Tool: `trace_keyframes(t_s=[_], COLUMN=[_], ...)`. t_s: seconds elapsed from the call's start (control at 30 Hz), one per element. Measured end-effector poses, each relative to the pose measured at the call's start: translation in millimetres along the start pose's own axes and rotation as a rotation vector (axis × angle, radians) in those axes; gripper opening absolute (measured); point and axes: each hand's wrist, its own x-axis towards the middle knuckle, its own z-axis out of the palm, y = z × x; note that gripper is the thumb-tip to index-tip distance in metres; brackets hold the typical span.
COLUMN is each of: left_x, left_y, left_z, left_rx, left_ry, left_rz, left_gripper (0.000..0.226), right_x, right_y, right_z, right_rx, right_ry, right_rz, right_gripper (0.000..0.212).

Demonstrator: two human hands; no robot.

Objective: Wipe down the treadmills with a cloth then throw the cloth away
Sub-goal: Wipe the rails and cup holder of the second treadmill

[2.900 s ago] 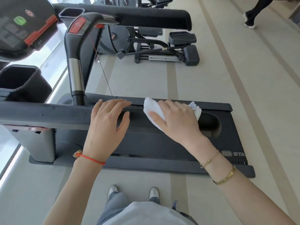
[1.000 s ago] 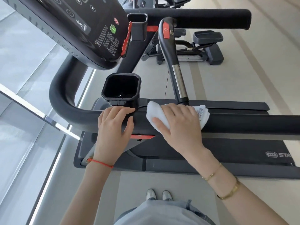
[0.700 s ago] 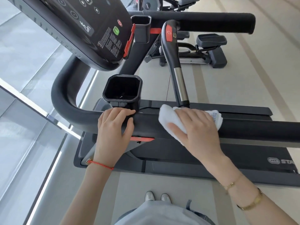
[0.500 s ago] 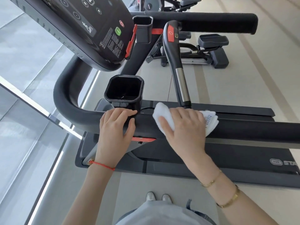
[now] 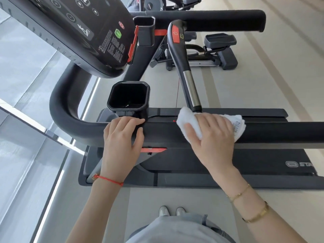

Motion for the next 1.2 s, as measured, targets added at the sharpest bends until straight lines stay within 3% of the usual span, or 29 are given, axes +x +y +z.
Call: trace_keyframes(t_s=[0.13,0.37,1.2], left_x=[0,4,18], left_y=[7,36,294], left_z=[2,16,163], left_rx=[-0.030,-0.005,-0.051], left_ry=[-0.043,-0.078,-0.157], left_rz=[0.055,0.115,0.177], left_gripper=[0.024,0.023,0.023], right_x=[-2,-8,-30], right_y=[-37,1,304], right_z=[16,5,-73], right_rx=[-0.004,0.010,-0.077], right_ry=[0.006,0.039,0.088], right_rz=[-0.040,-0.162,-0.046], right_gripper=[0.041,0.042,0.039])
